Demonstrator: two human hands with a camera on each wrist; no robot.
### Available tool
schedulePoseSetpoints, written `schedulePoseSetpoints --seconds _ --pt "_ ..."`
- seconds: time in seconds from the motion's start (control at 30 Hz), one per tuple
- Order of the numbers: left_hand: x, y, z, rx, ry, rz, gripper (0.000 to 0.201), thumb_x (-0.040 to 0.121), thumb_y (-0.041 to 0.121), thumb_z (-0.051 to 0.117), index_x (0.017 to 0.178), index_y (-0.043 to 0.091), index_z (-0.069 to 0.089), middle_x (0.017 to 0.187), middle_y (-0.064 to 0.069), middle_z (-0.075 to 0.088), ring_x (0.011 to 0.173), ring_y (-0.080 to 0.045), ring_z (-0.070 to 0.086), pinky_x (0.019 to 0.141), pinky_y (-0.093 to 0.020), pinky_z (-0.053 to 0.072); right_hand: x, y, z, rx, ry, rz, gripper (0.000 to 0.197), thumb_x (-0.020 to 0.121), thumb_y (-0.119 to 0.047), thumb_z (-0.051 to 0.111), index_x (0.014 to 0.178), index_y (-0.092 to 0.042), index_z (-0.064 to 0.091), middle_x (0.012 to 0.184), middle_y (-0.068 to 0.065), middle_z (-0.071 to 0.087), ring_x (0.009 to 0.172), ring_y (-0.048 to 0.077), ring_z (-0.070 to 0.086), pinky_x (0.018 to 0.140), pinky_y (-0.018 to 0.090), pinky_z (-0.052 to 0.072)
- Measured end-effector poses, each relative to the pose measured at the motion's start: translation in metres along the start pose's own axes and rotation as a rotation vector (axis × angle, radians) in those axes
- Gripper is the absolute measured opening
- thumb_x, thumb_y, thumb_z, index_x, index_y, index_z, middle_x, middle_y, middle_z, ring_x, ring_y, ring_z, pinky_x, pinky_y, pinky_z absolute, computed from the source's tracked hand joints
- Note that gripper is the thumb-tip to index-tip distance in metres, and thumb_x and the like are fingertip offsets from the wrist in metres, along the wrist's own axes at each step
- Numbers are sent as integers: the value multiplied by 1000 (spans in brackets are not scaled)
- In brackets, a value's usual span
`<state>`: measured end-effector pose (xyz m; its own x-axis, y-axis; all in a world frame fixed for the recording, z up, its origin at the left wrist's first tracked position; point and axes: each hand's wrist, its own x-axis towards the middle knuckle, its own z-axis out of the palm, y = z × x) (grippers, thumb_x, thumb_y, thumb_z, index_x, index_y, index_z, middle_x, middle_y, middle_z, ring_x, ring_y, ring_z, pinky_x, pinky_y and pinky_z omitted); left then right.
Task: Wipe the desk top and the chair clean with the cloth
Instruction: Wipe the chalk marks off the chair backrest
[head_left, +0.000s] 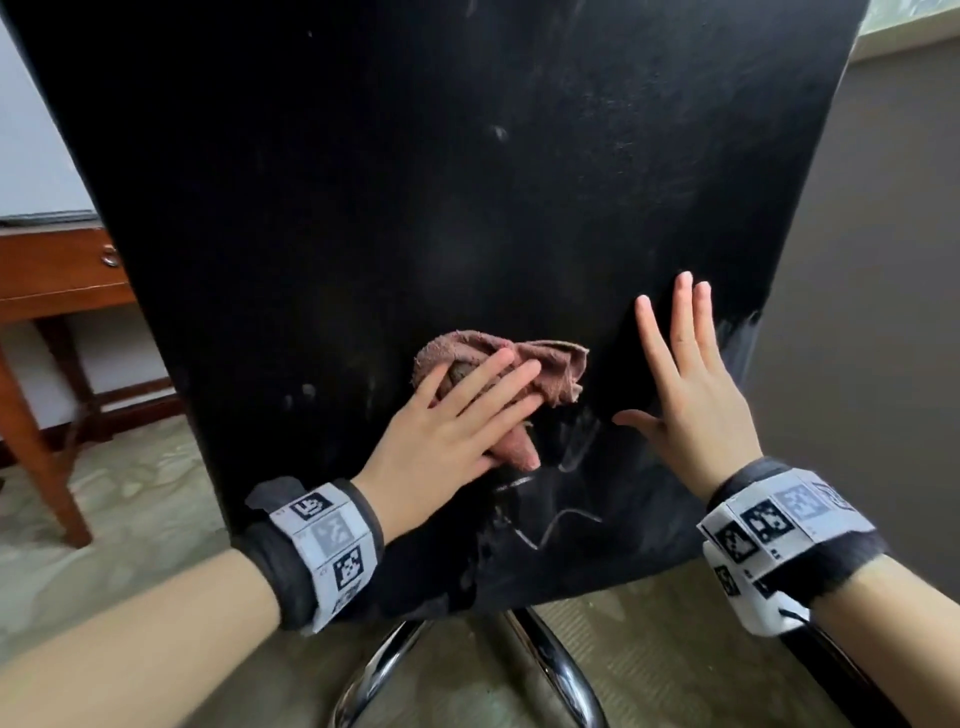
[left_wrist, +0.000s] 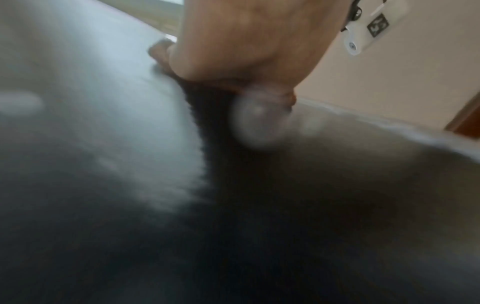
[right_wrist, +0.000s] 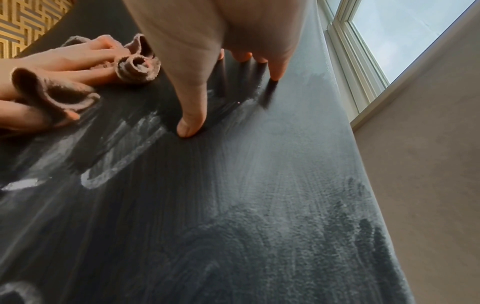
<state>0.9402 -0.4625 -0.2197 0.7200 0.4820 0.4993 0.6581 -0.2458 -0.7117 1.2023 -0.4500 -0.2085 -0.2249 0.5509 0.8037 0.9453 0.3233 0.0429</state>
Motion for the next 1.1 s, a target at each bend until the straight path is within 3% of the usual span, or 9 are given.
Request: schedulePoseSetpoints --seconds 0.17,0.3,0.43,0.57,0.67,0.73,0.8,0.93,1.1 --pt "-29 51 25 -94 -179 312 77 85 34 62 147 18 19 157 3 18 143 -15 12 111 -37 12 0 1 -4 -15 -26 0 122 56 -26 87 149 -13 9 155 18 -2 143 35 -1 100 37 35" --pt "2 16 4 -104 43 177 63 86 6 34 148 20 27 155 2 26 143 -16 22 112 -36 15 1 -1 -4 4 -25 4 122 56 -25 88 148 -13 9 155 19 -1 143 36 0 97 39 41" --pt "27 4 -6 -118 142 51 64 87 7 37 149 16 24 157 0 20 145 -18 17 113 -38 11 -1 0 -2 9 -29 13 122 55 -23 88 148 -12 10 155 18 -1 143 36 0 98 36 36" --pt "-14 64 23 -140 -86 267 63 77 19 56 139 19 45 152 1 34 141 -18 20 108 -37 17 -2 0 -4 -1 -34 15 121 56 -23 88 149 -13 10 156 17 0 143 34 0 95 38 43" --pt "-54 82 36 -150 -291 398 67 78 24 53 143 21 37 153 7 29 140 -10 18 117 -36 -3 -2 0 -3 3 -53 7 123 56 -26 87 149 -14 8 156 15 -1 144 34 -1 94 39 45" --pt "-50 68 35 -142 -234 395 64 80 16 35 144 20 31 154 7 27 140 -9 19 118 -35 -10 0 -1 -3 1 -42 9 122 57 -26 87 149 -14 8 156 15 -1 144 34 -1 98 37 38" --pt "-33 43 24 -142 -104 316 67 79 9 30 145 19 27 154 6 26 141 -11 19 117 -34 0 -1 -4 -4 12 -42 13 120 58 -26 86 149 -13 10 156 14 -1 144 33 -1 99 34 30" --pt "-15 10 6 -130 0 170 71 83 5 35 150 17 17 159 2 8 146 -17 5 114 -40 6 -39 -23 12 30 -119 -87 120 54 -31 88 148 -14 16 156 12 4 144 33 4 110 43 29" --pt "-54 60 33 -202 -73 175 82 75 8 48 149 15 14 159 -2 -7 146 -19 -3 108 -38 14 -82 -42 42 27 -233 -93 125 48 -30 90 147 -14 16 154 15 12 142 35 9 110 49 29"
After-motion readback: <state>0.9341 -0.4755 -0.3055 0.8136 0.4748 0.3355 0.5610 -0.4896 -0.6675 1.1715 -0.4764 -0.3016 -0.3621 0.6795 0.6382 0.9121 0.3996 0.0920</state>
